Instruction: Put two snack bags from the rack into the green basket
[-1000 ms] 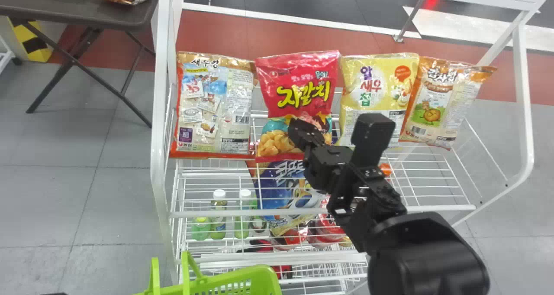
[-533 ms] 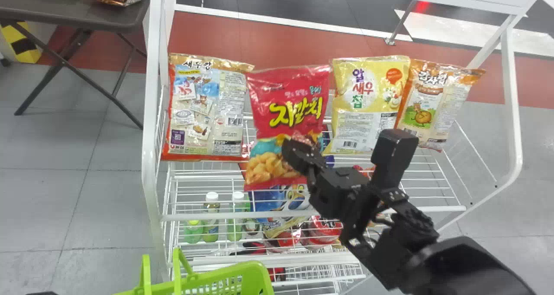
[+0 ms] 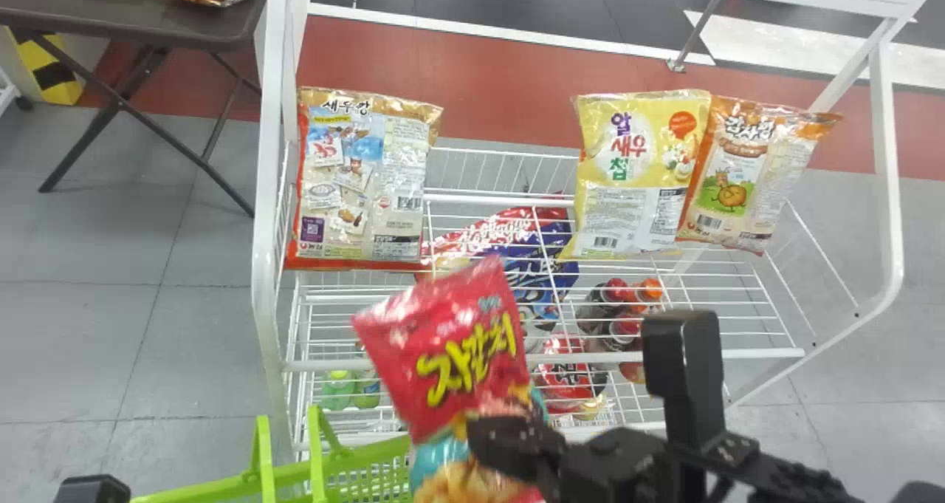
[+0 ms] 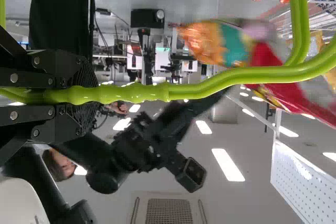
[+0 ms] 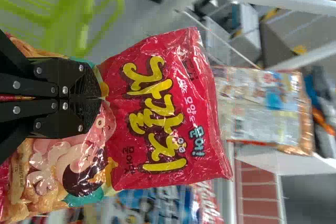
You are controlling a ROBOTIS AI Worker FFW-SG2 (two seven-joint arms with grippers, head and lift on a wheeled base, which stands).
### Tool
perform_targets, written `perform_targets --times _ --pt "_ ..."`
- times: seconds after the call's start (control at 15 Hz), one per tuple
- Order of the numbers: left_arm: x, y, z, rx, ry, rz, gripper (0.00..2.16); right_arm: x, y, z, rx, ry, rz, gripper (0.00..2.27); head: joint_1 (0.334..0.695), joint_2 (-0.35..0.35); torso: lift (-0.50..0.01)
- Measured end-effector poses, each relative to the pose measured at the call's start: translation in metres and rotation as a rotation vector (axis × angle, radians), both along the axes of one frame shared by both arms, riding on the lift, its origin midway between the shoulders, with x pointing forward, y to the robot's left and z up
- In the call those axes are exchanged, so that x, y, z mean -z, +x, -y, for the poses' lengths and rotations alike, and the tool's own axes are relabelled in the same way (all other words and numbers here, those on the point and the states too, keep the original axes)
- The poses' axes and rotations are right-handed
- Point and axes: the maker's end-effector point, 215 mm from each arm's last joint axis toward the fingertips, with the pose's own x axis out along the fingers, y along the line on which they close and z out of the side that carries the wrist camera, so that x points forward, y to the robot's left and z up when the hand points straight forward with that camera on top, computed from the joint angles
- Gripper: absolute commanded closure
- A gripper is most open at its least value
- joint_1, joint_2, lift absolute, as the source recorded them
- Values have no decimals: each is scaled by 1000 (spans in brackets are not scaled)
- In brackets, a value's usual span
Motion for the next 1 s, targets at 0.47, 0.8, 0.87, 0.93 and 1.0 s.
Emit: perform_targets --times 0.47,0.8,0.87,0.93,1.0 --pt "-2 1 1 1 -2 6 1355 5 -89 -34 -127 71 -209 2219 695 -236 -5" --pt "-5 -3 3 7 -3 13 1355 20 -117 -70 -187 160 -306 2219 695 -116 -5" --pt "-6 -4 3 8 -4 13 1355 28 -124 -74 -194 168 -337 2219 695 -95 -5" --pt "-6 -5 3 8 -4 12 1355 37 -129 -76 -196 164 -360 2219 695 -78 -5" --pt "-6 -6 3 9 -4 13 1355 47 -132 -76 -191 145 -379 2213 695 -73 -5"
